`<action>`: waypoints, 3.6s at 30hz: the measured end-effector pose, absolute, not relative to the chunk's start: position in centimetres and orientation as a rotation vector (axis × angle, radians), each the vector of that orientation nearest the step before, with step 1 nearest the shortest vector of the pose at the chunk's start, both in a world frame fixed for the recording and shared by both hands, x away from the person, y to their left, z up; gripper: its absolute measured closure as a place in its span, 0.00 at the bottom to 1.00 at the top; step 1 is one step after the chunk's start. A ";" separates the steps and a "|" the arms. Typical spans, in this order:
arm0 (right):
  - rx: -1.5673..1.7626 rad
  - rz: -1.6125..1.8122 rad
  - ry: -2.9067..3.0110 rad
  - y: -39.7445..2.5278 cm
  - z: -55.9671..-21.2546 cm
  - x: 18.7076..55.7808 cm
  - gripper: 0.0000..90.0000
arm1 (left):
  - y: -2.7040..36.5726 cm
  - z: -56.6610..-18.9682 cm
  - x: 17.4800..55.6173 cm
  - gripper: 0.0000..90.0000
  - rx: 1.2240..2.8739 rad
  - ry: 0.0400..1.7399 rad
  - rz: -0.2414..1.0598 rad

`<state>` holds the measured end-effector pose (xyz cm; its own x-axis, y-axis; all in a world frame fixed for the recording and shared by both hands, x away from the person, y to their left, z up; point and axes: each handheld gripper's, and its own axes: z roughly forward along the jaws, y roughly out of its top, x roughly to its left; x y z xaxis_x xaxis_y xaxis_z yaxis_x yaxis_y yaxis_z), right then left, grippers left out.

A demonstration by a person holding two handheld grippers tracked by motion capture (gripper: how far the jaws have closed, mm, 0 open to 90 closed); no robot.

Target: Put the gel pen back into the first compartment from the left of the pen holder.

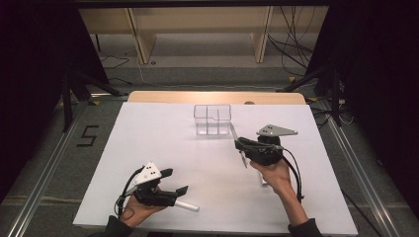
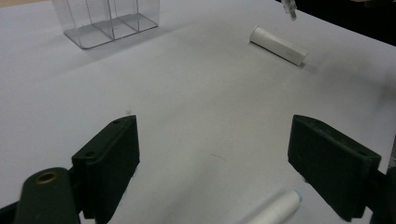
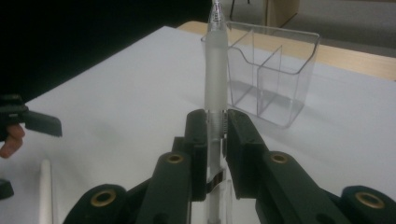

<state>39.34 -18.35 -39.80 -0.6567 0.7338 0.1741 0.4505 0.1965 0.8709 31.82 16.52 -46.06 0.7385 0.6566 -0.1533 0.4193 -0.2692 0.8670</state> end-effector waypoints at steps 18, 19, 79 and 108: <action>1.078 1.489 2.147 -14.5 -37.8 42.5 0.89 | 16.6 -46.0 31.8 0.18 1.905 0.827 0.295; 1.076 1.491 2.146 -14.3 -37.7 42.7 0.89 | 16.6 -46.0 31.8 0.18 1.903 0.828 0.295; 1.173 1.500 2.026 -7.4 -36.1 51.9 0.88 | 16.5 -45.9 31.8 0.18 1.897 0.803 0.303; 1.221 1.435 2.006 -5.5 -36.6 54.8 0.88 | 16.4 -45.9 31.7 0.18 1.905 0.790 0.312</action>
<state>54.82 -5.50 -36.57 -0.5462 0.8206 0.1681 0.4243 0.0980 0.9002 31.67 16.42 -45.86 0.7526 0.6463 -0.1258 0.3859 -0.2780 0.8797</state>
